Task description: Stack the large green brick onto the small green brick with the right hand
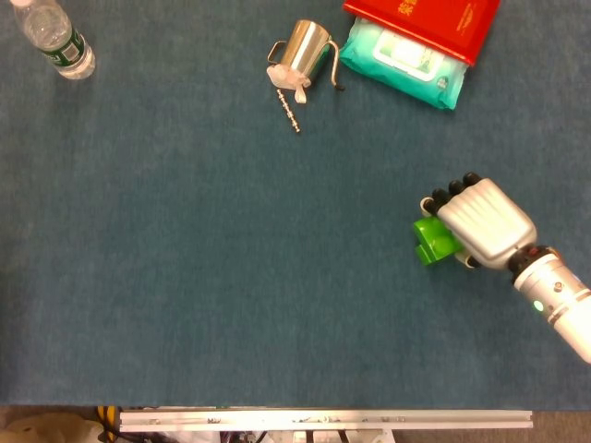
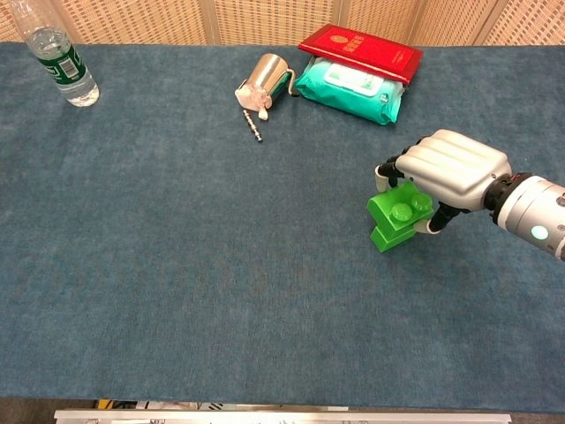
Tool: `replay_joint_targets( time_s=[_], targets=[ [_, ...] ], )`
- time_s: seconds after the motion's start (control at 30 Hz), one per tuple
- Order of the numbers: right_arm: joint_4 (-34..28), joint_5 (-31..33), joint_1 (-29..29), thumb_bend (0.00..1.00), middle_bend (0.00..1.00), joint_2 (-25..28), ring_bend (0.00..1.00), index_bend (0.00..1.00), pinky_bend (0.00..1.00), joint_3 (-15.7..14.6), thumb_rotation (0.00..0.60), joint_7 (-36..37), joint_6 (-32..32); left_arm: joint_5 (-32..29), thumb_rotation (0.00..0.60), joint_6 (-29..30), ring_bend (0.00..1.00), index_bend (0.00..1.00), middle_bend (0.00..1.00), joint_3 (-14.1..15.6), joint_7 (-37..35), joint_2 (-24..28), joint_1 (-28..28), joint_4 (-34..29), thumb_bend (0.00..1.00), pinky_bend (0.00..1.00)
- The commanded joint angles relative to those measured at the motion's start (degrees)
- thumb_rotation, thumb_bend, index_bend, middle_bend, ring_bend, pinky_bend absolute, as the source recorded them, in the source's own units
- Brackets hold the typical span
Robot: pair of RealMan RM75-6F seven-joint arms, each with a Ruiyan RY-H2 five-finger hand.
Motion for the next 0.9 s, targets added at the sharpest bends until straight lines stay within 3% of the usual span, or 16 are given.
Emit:
replay_joint_targets(
  time_s=[0.03, 0.9],
  targets=[
    [0.2, -0.3, -0.2, 0.26, 0.49, -0.1, 0.36, 0.59, 0.33, 0.0, 0.6, 0.3, 0.0, 0.0, 0.6, 0.0, 0.18, 0.17, 0.18, 0.0, 0.0, 0.0, 0.0, 0.0, 0.28, 0.12],
    [1.9, -1.1, -1.0, 0.26, 0.49, -0.9, 0.36, 0.59, 0.33, 0.4, 0.6, 1.2, -0.4, 0.0, 0.6, 0.1, 0.18, 0.17, 0.18, 0.0, 0.0, 0.0, 0.1, 0.0, 0.28, 0.12]
  ],
)
